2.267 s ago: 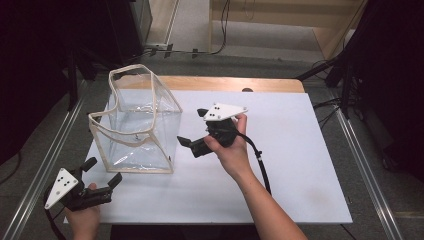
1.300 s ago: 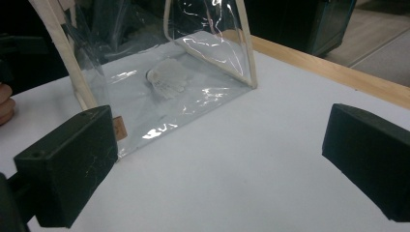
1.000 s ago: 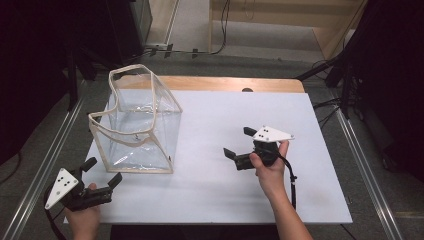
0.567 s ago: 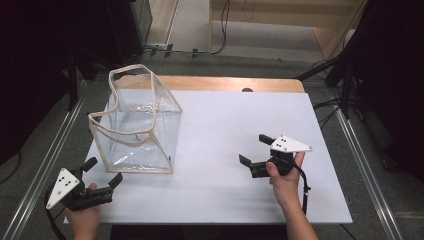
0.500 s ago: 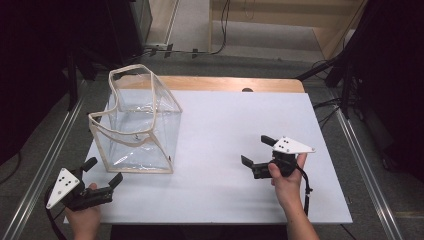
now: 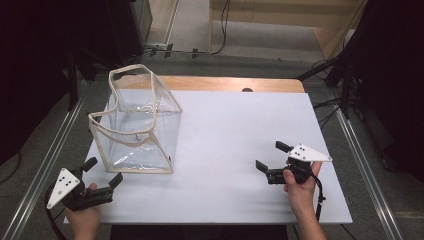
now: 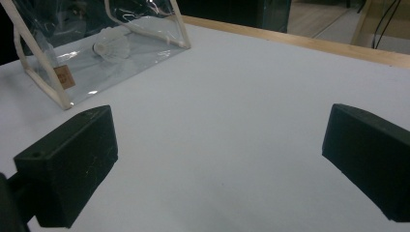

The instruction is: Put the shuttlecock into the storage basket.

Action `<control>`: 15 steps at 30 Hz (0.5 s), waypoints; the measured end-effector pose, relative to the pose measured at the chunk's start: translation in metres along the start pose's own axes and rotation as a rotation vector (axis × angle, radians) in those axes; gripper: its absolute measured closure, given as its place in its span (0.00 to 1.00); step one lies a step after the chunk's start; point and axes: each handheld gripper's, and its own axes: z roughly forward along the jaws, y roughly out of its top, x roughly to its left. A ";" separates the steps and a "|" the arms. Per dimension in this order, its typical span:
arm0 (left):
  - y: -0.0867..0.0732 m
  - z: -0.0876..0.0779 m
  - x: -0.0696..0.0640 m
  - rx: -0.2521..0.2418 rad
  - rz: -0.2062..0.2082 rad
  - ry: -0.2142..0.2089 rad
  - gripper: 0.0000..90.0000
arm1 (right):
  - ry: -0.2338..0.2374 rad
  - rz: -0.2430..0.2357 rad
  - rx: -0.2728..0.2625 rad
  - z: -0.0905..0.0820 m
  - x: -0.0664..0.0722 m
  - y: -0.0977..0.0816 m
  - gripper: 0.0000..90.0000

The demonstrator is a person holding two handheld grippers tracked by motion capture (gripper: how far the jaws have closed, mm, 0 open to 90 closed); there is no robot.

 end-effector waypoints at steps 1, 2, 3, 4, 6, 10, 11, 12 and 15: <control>0.000 0.000 0.000 0.000 0.001 0.000 0.00 | -0.006 0.000 0.000 -0.002 -0.001 -0.001 0.00; 0.000 0.000 0.000 0.000 -0.001 0.001 0.00 | -0.007 0.000 -0.002 -0.004 -0.002 -0.003 0.00; 0.000 0.000 0.000 -0.001 -0.001 0.001 0.00 | -0.013 0.006 0.000 -0.006 -0.003 -0.004 0.00; 0.000 0.000 0.000 -0.002 -0.002 0.000 0.00 | -0.016 0.003 0.000 -0.008 -0.005 -0.005 0.00; 0.000 0.000 0.000 -0.001 -0.004 0.001 0.00 | -0.025 0.004 -0.002 -0.011 -0.007 -0.007 0.00; 0.000 0.000 0.000 -0.002 -0.004 0.001 0.00 | -0.044 0.013 -0.005 -0.019 -0.012 -0.012 0.00; 0.000 0.000 0.000 -0.002 -0.004 0.001 0.00 | -0.048 0.014 -0.007 -0.021 -0.014 -0.013 0.00; 0.000 0.000 0.000 -0.002 -0.004 0.001 0.00 | -0.054 0.021 -0.007 -0.023 -0.015 -0.015 0.00; 0.000 0.000 0.000 -0.001 -0.005 0.001 0.00 | -0.071 0.026 -0.015 -0.029 -0.019 -0.019 0.00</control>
